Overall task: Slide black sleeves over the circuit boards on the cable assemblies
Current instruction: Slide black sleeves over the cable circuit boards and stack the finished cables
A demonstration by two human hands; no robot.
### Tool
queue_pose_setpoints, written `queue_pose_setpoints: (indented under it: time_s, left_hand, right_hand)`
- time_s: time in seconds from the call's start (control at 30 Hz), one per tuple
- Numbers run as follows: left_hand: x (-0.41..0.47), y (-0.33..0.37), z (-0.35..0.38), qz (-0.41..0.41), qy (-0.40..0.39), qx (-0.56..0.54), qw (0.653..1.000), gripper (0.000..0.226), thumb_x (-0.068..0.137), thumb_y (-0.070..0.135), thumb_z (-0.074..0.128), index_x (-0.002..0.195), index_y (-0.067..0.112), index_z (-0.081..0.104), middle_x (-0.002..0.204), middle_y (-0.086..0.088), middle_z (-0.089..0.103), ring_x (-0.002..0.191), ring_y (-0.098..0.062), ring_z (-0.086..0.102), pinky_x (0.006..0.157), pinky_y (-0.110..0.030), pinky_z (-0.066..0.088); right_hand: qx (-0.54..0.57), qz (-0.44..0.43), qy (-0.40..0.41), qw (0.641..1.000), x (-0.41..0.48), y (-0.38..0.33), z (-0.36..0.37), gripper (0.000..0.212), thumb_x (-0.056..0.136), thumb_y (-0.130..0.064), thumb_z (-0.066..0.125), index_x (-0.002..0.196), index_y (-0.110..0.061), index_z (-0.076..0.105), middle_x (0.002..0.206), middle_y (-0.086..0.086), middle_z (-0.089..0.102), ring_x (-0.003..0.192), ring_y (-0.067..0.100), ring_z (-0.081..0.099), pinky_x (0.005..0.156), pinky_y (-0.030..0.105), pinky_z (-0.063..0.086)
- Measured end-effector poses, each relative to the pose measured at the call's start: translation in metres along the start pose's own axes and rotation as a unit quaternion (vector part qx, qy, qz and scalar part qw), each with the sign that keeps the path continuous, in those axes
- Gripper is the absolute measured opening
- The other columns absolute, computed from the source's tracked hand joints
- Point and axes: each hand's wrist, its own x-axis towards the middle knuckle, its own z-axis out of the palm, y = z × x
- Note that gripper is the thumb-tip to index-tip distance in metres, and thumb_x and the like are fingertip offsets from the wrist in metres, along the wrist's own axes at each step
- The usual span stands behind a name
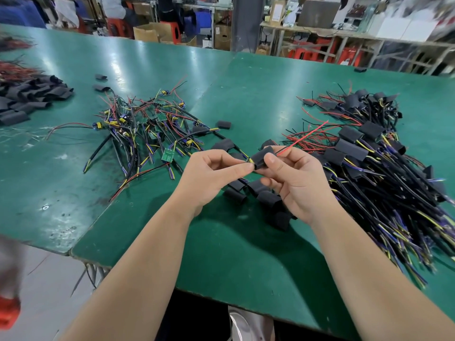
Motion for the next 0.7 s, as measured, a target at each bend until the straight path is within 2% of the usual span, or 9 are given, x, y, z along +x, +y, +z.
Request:
queue_pose_setpoints:
  time_s: [0.23,0.33,0.43,0.57,0.7]
  left_hand:
    - [-0.002,0.004,0.002,0.009,-0.031,-0.037,0.999,0.021,0.079,-0.002,0.070,0.065,0.010,0.059,0.046,0.015,0.055,0.039,0.005,0.046,0.045,-0.002,0.032]
    - [-0.002,0.004,0.001,0.010,-0.038,-0.037,0.999,0.025,0.078,-0.003,0.070,0.063,0.012,0.058,0.048,0.014,0.057,0.043,0.005,0.048,0.048,-0.004,0.035]
    - [-0.001,0.000,0.000,0.015,-0.029,-0.019,0.999,0.027,0.074,-0.001,0.074,0.059,0.016,0.060,0.056,0.008,0.060,0.052,-0.002,0.050,0.054,-0.011,0.039]
    - [0.000,-0.004,-0.001,0.020,-0.018,-0.008,1.000,0.026,0.072,-0.001,0.077,0.061,0.015,0.060,0.065,-0.008,0.055,0.059,-0.013,0.046,0.056,-0.016,0.038]
    - [0.001,-0.008,-0.002,0.032,-0.007,0.029,0.999,0.019,0.071,0.004,0.080,0.068,0.012,0.063,0.063,-0.009,0.051,0.059,-0.016,0.039,0.054,-0.019,0.034]
  right_hand:
    - [0.049,0.041,-0.010,0.998,-0.002,0.001,0.003,0.021,0.068,-0.023,0.068,0.082,-0.012,0.058,0.075,0.000,0.074,0.063,0.009,0.071,0.050,0.016,0.051]
    - [0.061,0.035,-0.014,0.997,-0.004,0.003,0.004,0.019,0.068,-0.024,0.067,0.075,-0.013,0.053,0.071,-0.001,0.073,0.057,0.007,0.068,0.050,0.017,0.051]
    - [0.028,0.016,-0.012,0.999,-0.005,0.003,0.003,0.023,0.065,-0.021,0.070,0.075,-0.012,0.052,0.065,-0.001,0.071,0.054,0.009,0.066,0.050,0.019,0.051]
    - [-0.005,-0.013,-0.022,1.000,-0.006,0.006,0.004,0.026,0.061,-0.015,0.074,0.080,-0.010,0.057,0.070,0.001,0.072,0.059,0.012,0.068,0.053,0.020,0.052]
    - [-0.074,-0.060,0.003,0.995,-0.005,0.010,0.005,0.028,0.063,-0.011,0.077,0.083,-0.010,0.058,0.072,-0.001,0.073,0.064,0.012,0.067,0.055,0.022,0.053]
